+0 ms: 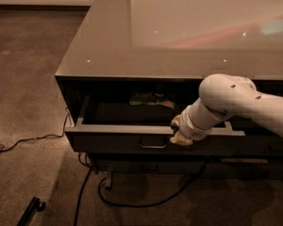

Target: Open top drawer

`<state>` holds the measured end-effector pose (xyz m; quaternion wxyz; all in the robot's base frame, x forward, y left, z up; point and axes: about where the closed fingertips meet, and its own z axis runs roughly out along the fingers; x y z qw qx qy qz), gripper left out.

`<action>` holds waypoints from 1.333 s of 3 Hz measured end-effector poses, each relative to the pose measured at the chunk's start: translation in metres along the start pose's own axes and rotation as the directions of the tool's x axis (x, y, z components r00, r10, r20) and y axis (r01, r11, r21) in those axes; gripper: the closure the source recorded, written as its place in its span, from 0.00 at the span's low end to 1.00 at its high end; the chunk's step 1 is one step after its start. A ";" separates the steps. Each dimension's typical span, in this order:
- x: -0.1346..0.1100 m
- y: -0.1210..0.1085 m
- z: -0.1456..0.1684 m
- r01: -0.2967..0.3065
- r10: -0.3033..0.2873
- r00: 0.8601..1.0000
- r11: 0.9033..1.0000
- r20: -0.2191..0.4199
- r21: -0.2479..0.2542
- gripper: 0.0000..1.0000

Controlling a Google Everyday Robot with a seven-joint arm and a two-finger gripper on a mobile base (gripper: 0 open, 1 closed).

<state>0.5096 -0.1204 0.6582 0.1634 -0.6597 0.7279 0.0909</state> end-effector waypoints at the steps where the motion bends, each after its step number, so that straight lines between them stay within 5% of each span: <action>1: -0.002 -0.001 -0.006 0.000 0.000 1.000 1.000 0.000 0.000 0.62; 4: 0.001 0.011 -0.004 -0.013 0.013 1.000 1.000 0.010 -0.020 0.00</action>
Offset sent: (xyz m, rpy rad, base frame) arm 0.0000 0.0000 0.0061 0.0000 0.0000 0.0000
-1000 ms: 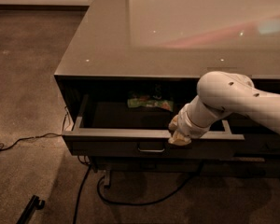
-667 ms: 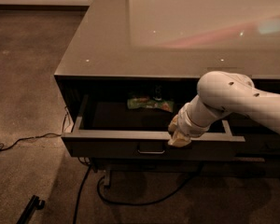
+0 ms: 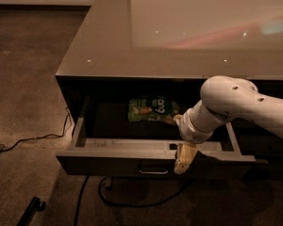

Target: Open top drawer

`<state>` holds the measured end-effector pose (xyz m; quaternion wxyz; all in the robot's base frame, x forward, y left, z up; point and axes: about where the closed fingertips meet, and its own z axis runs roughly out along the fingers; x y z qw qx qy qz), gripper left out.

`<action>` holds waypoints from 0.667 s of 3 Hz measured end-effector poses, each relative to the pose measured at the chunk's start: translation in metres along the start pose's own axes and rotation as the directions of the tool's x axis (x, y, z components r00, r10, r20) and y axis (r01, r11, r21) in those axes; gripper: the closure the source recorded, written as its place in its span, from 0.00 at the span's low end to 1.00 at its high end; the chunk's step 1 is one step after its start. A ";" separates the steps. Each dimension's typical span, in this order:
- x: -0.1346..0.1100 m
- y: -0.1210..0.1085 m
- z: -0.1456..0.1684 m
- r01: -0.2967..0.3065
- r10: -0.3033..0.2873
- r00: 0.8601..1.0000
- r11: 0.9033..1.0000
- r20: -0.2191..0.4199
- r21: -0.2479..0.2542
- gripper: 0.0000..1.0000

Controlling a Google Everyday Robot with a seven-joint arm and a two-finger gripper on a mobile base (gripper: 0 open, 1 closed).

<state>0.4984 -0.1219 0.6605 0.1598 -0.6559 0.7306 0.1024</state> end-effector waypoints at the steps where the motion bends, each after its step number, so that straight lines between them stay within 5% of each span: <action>1: -0.003 0.005 0.000 0.017 -0.017 1.000 1.000 0.002 -0.007 0.00; 2: -0.002 0.013 -0.002 0.019 -0.019 1.000 1.000 -0.008 -0.013 0.00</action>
Offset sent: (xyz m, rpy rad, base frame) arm -0.0092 0.0065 0.0042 0.0024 -0.0071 0.0392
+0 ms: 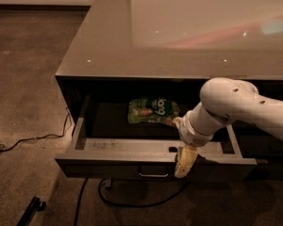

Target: Open top drawer

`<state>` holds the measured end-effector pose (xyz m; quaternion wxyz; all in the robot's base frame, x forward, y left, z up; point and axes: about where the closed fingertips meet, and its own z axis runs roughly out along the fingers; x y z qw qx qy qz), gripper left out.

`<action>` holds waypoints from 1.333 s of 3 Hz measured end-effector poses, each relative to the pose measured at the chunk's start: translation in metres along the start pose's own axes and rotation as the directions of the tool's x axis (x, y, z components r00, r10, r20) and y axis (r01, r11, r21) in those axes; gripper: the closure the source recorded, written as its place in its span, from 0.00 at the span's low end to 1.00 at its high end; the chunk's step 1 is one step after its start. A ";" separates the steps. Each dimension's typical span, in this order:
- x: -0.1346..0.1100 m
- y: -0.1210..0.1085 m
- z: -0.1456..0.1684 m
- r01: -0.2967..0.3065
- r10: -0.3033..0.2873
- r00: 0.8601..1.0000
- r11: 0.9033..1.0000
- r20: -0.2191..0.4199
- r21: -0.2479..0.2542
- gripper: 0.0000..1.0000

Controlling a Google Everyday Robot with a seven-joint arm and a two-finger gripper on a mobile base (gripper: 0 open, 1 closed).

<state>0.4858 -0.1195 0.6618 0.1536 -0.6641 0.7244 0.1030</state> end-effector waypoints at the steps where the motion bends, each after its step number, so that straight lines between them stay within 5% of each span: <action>1: 0.006 0.002 -0.002 -0.021 0.021 1.000 1.000 -0.002 0.009 0.00; 2: 0.006 -0.007 -0.016 -0.016 0.017 1.000 0.998 -0.011 0.061 0.00; 3: 0.004 -0.026 -0.042 -0.003 0.007 1.000 0.987 -0.026 0.158 0.18; 4: 0.003 -0.029 -0.046 -0.001 0.006 1.000 0.985 -0.028 0.173 0.42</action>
Offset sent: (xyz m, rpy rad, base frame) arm 0.0151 -0.0208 0.0327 -0.0311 -0.1153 -0.0603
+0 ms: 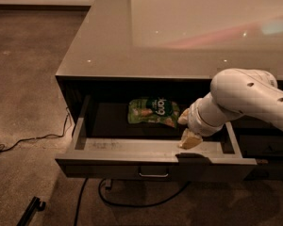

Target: Open top drawer

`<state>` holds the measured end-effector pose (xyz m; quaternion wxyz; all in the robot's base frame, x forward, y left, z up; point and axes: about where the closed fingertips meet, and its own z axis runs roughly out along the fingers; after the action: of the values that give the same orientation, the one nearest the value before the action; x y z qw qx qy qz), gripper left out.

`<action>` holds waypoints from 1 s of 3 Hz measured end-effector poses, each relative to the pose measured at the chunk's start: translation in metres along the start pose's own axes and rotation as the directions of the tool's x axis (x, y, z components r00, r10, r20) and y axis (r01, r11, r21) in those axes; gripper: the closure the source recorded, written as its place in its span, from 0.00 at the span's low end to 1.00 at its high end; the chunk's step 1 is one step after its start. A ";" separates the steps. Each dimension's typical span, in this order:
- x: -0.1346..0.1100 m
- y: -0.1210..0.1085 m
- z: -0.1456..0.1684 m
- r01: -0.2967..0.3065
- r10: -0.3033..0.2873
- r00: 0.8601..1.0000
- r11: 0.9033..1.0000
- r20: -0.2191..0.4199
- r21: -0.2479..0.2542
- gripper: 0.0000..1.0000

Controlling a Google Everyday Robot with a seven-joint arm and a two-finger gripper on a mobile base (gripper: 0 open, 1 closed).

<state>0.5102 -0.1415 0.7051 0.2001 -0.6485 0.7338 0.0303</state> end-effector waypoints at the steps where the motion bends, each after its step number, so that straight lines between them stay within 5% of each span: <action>1: 0.002 -0.004 0.002 -0.002 0.002 1.000 1.000 -0.011 0.011 0.64; 2: 0.006 -0.004 0.013 -0.001 0.001 1.000 1.000 -0.025 0.008 0.88; 3: 0.014 -0.005 0.025 0.007 -0.006 0.999 1.000 -0.041 0.012 1.00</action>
Offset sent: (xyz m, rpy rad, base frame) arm 0.0113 -0.0044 -0.0287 -0.0392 0.0034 -0.0117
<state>0.5205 -0.1480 0.6791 0.1890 -0.6502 0.7358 0.0118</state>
